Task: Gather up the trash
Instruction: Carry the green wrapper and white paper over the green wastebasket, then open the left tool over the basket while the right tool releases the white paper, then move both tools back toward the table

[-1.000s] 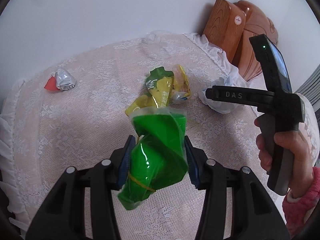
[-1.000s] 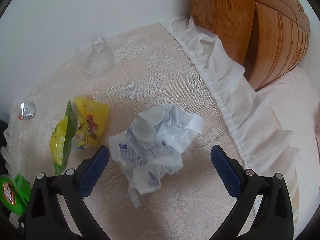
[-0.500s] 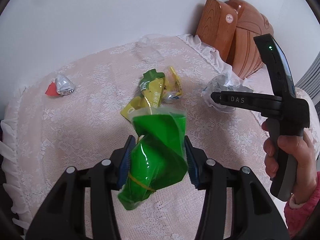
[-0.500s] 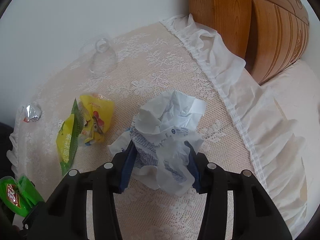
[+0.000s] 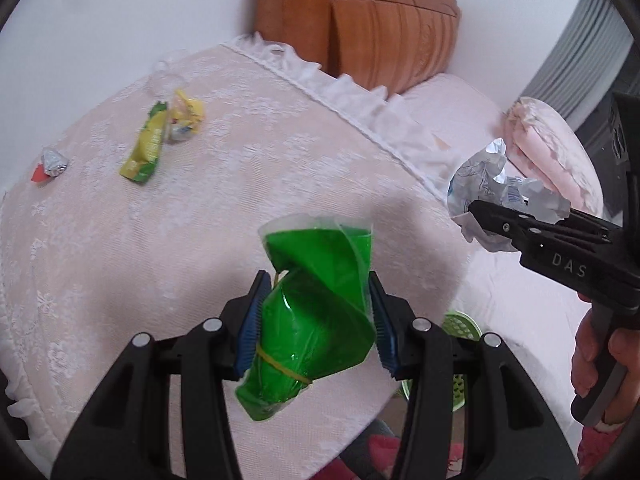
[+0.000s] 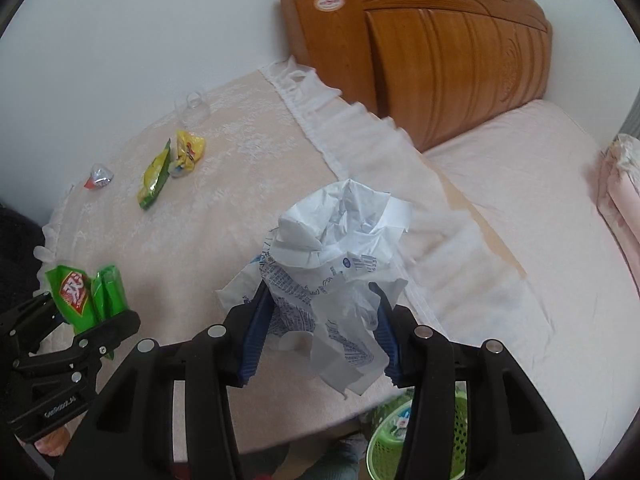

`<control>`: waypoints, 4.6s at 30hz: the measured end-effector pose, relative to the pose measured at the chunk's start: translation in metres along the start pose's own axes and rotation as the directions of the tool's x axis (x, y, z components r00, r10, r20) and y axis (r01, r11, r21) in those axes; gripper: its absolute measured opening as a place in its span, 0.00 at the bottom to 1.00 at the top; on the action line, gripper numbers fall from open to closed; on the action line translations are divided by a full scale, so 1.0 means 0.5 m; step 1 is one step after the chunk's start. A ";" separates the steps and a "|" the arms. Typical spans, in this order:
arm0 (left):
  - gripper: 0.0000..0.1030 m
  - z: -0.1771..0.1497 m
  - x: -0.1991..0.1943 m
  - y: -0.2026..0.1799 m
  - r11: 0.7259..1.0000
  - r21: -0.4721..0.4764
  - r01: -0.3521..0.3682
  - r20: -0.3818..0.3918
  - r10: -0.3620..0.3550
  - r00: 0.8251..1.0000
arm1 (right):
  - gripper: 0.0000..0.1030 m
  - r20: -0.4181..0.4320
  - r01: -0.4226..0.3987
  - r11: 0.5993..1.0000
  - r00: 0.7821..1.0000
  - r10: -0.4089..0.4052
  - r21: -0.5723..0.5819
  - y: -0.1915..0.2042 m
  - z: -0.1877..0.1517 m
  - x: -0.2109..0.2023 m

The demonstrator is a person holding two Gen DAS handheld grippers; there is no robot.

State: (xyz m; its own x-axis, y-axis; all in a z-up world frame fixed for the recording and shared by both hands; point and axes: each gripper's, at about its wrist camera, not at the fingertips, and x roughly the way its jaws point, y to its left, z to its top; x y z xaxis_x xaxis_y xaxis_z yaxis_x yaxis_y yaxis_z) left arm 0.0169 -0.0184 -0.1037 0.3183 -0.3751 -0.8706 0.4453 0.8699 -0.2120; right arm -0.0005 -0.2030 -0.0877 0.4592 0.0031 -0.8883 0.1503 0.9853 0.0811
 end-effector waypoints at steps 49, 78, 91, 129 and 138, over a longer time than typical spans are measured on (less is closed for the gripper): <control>0.46 -0.256 0.302 -0.678 0.780 0.559 0.280 -0.355 -0.079 0.931 | 0.48 -0.197 0.230 0.852 0.968 -0.153 0.470 -0.516 -0.487 -0.140; 0.92 -0.146 0.138 -0.546 0.895 0.428 0.125 -0.142 -0.070 0.987 | 0.48 -0.224 0.168 0.886 0.972 -0.075 0.432 -0.498 -0.462 -0.081; 0.93 -0.112 0.070 -0.414 0.948 0.310 0.066 -0.101 -0.036 0.994 | 0.82 -0.319 0.163 0.900 0.947 -0.028 0.405 -0.420 -0.454 0.046; 0.93 -0.075 -0.069 -0.038 0.974 -0.105 -0.202 0.075 0.211 0.975 | 0.98 -0.032 0.025 0.979 0.999 -0.019 0.204 -0.235 -0.176 -0.089; 0.93 -0.037 -0.071 0.117 0.944 -0.176 -0.280 0.089 0.298 0.950 | 0.98 -0.053 -0.043 0.990 0.997 0.050 0.134 -0.118 -0.091 -0.061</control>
State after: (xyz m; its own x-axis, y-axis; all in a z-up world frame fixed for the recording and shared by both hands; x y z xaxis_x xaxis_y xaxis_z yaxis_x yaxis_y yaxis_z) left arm 0.0163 0.0518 -0.0934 0.5098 -0.1254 -0.8511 0.1843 0.9823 -0.0344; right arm -0.0633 -0.2536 -0.0862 0.4187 0.0619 -0.9060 0.2463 0.9525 0.1789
